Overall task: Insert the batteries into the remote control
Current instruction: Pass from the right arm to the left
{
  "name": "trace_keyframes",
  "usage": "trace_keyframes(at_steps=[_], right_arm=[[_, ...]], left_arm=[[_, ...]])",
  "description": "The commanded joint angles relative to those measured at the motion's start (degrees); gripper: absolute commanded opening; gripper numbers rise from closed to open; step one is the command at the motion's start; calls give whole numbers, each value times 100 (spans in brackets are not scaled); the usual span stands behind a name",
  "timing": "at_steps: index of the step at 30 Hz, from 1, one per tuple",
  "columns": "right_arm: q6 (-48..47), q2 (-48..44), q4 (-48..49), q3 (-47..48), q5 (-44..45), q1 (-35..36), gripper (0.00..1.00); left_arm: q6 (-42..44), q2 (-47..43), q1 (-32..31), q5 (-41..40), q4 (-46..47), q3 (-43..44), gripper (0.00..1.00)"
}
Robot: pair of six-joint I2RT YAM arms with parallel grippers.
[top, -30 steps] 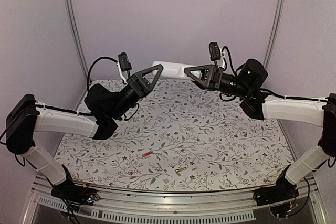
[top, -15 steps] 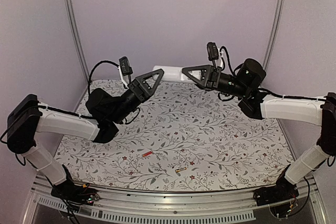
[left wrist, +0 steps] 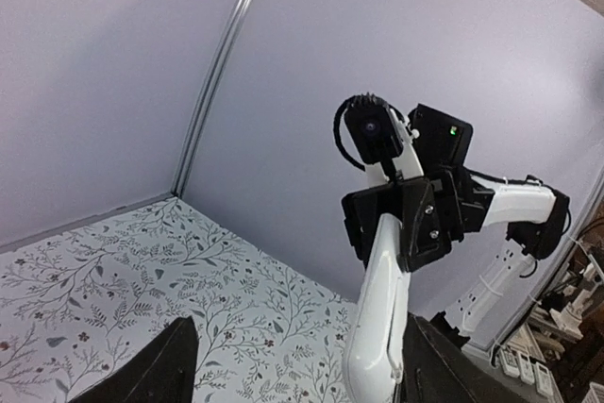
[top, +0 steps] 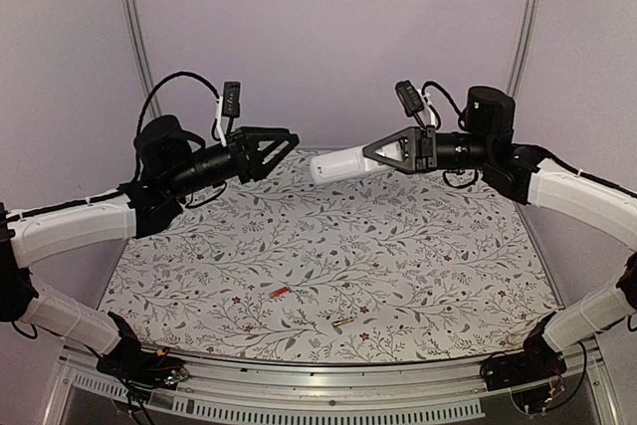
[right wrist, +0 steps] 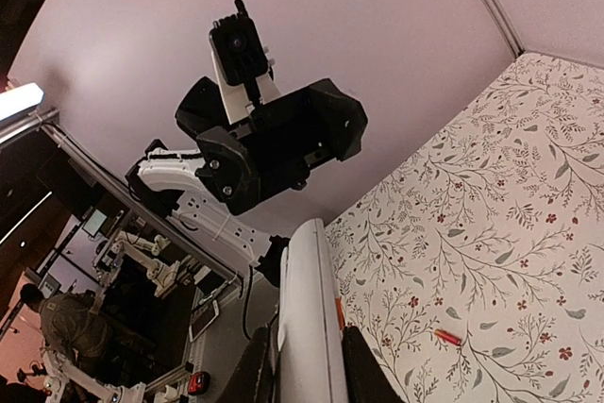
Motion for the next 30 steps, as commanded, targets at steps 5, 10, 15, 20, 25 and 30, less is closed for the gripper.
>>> trace_keyframes(at_steps=[5,10,15,20,25,30], right_arm=[[-2062,22,-3214,712,-728,12,2],[-2538,288,-3816,946,-792,136,2],[-2843,457,-4187,1108,-726,273,2],[-3034,516,-4437,1246,-739,381,3],[-3172,635,-4627,1336,-745,451,4],[-3276,671,-4715,1381,-742,528,4]], left_arm=[[1876,105,-236,1700,-3247,900,75],[2142,499,-567,1584,-4078,1332,72],[2065,911,-735,1893,-4366,1619,69],[2118,1197,-983,2047,-4540,1796,67],[2106,1416,-1139,2328,-4600,1895,60],[2050,1535,-1215,2516,-4592,1945,45]])
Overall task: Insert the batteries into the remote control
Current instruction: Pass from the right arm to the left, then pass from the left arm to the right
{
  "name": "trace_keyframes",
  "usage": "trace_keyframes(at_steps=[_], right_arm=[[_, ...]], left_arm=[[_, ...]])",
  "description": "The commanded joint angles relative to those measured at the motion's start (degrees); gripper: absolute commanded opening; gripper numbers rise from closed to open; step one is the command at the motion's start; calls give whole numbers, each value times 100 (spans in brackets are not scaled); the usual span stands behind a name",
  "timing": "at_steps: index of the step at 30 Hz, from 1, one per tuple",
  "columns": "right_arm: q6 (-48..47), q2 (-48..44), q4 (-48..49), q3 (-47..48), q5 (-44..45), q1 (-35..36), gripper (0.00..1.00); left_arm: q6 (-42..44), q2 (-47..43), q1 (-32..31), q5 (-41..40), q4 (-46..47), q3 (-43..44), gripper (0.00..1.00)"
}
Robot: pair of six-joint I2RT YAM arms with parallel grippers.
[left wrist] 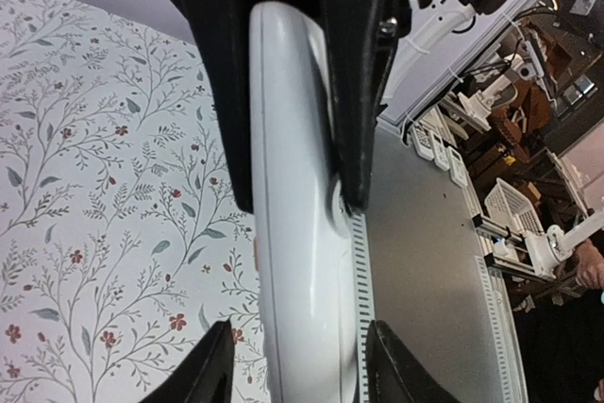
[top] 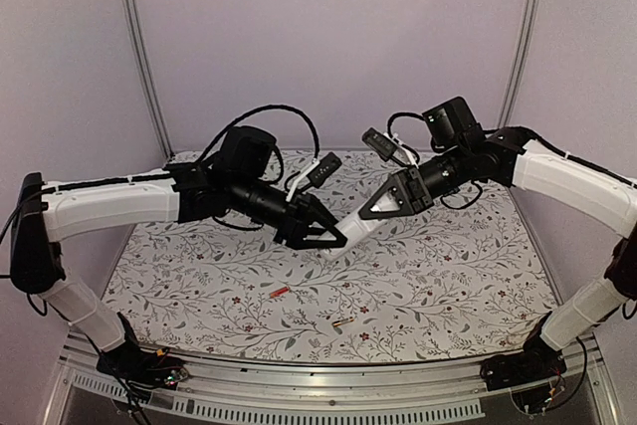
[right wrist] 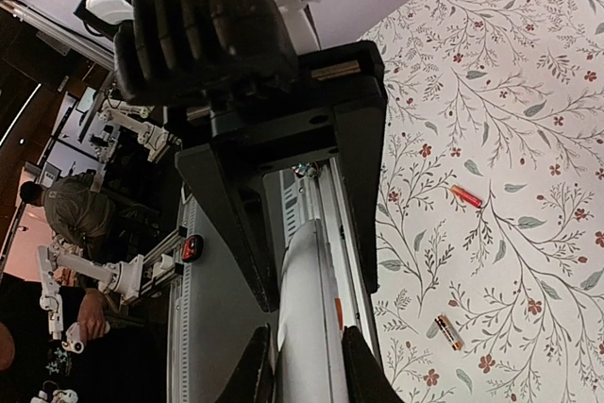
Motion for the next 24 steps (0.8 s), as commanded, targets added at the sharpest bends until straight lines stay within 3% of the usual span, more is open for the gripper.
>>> trace_keyframes(at_steps=[1,9,11,13,15,18,21,24], right_arm=[[-202,76,-225,193,-75,95,4],[-222,45,-230,261,-22,99,9],[-210,26,-223,284,-6,80,32],[-189,9,-210,291,-72,32,41],[-104,-34,-89,252,-62,-87,60],[407,-242,707,-114,-147,-312,80],[1066,-497,1677,-577,-56,-433,82],[1378,-658,2081,-729,197,-434,78]], left_arm=[[7,136,-126,313,-122,171,43],[-114,136,-189,502,129,130,23],[-191,89,-181,471,286,75,18],[-331,31,-144,454,547,-20,17],[-500,-18,-97,420,885,-118,16],[-823,-110,-25,303,1579,-314,14],[-1507,-157,58,122,2627,-626,13],[-2089,-197,109,-246,3746,-920,12]])
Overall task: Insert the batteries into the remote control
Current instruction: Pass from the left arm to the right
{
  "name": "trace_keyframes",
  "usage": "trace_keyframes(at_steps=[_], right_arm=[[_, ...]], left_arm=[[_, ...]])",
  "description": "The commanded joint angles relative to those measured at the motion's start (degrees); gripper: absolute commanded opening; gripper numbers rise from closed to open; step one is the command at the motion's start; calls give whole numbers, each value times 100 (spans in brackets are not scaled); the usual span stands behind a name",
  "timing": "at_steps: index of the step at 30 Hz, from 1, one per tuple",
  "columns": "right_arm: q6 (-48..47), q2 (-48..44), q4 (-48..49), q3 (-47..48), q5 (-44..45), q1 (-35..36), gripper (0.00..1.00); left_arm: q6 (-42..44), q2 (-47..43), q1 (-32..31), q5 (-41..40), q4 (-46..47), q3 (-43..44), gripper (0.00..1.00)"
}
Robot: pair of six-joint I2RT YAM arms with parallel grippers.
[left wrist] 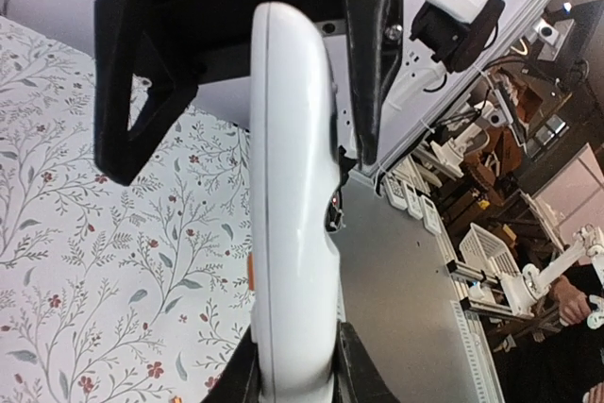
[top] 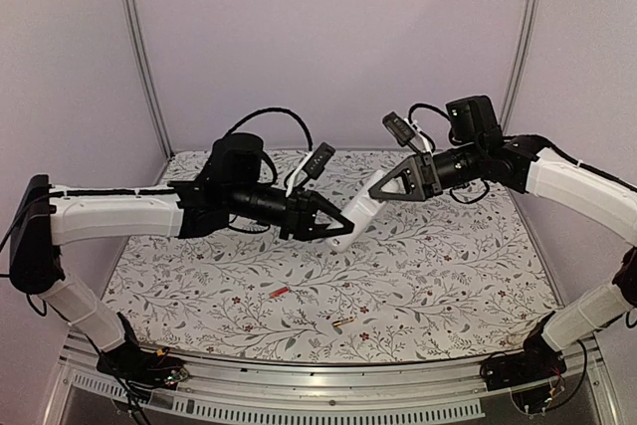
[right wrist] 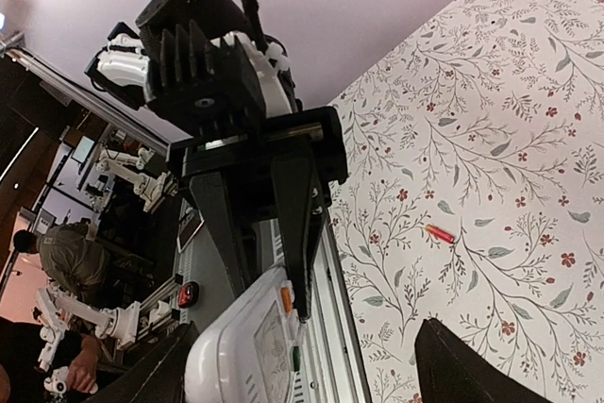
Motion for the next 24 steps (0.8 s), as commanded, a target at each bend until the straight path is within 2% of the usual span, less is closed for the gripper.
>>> trace_keyframes(at_steps=[1,4,8,14,19,24], right_arm=[[838,-356,1249,-288,284,-26,77],[1340,-437,2072,-521,393,-23,72],[1787,-351,2816,-602,492,-29,65],[2441,-53,3746,-640,442,-26,60],[2638,159,3990,-534,433,0,55],[2679,256,3985,-463,400,14,32]], left_arm=[[-1108,-201,120,-594,2174,-428,12],[-1606,-143,106,-1058,3127,-769,12],[-2108,81,72,-1229,4059,-957,11],[-2418,310,18,-1305,4405,-917,11],[-2465,430,-32,-1311,4401,-827,10],[-2380,413,-37,-1450,4217,-789,10]])
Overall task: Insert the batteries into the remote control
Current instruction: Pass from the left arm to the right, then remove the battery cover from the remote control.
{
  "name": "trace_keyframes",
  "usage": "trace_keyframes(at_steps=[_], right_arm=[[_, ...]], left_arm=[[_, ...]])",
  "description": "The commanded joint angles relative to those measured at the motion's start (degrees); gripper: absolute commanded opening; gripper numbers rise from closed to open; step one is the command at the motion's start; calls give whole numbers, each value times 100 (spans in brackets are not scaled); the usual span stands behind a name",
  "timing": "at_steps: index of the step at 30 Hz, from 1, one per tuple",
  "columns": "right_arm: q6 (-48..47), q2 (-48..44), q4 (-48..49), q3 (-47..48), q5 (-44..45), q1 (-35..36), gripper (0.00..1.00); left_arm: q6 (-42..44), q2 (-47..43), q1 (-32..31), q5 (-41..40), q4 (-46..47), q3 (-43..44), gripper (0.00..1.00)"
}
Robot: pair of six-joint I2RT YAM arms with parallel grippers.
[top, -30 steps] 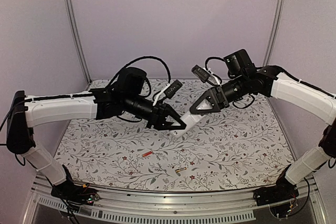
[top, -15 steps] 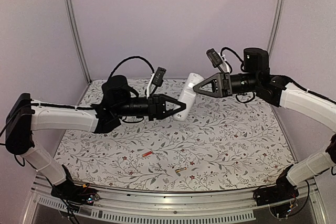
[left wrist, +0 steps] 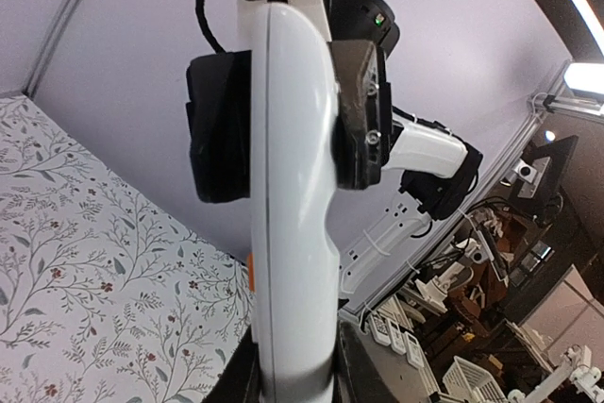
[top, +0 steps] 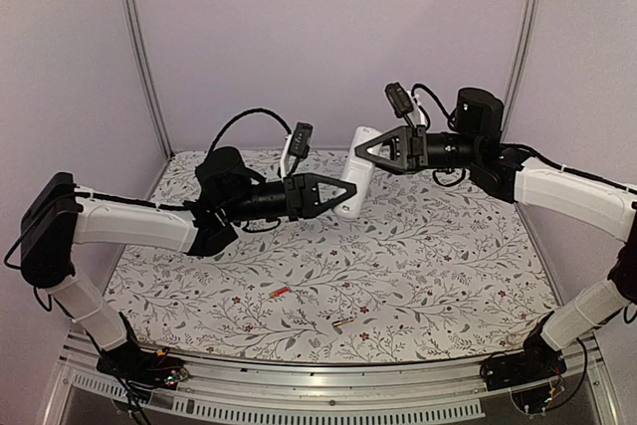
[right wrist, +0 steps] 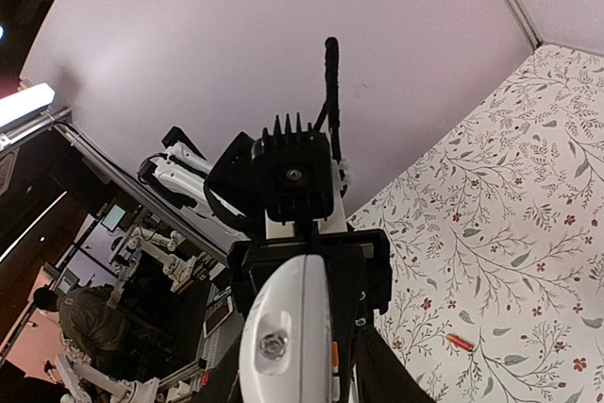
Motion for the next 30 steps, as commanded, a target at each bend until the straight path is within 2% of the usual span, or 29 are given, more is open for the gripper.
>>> trace_keyframes(at_steps=[1,3,6,9,12,17,22,26,30], right_arm=[[151,136,203,78,-23,40,28],[168,167,194,70,-31,43,16],[216,213,132,49,-72,17,2],[251,235,-18,-19,-110,-55,0],[285,270,-147,-183,-149,-149,0],[146,373,-495,-457,-195,-180,0],[142,559,-652,-599,-202,-180,0],[218,799,-713,-608,-213,-144,0],[324,971,-762,-634,-175,-6,0]], left_arm=[[77,-3,-43,-175,35,113,10],[183,-38,-37,-242,-87,98,16],[601,-247,10,-401,-476,40,37],[1113,-578,96,-672,-1097,-28,58],[1990,-1002,135,-1157,-2068,-113,71],[3998,-1696,15,-1823,-3798,-72,73],[6251,-1910,-759,-2528,-5217,80,72],[7161,-1740,-1157,-2826,-5786,243,68],[7593,-1541,-1435,-3081,-5816,320,64]])
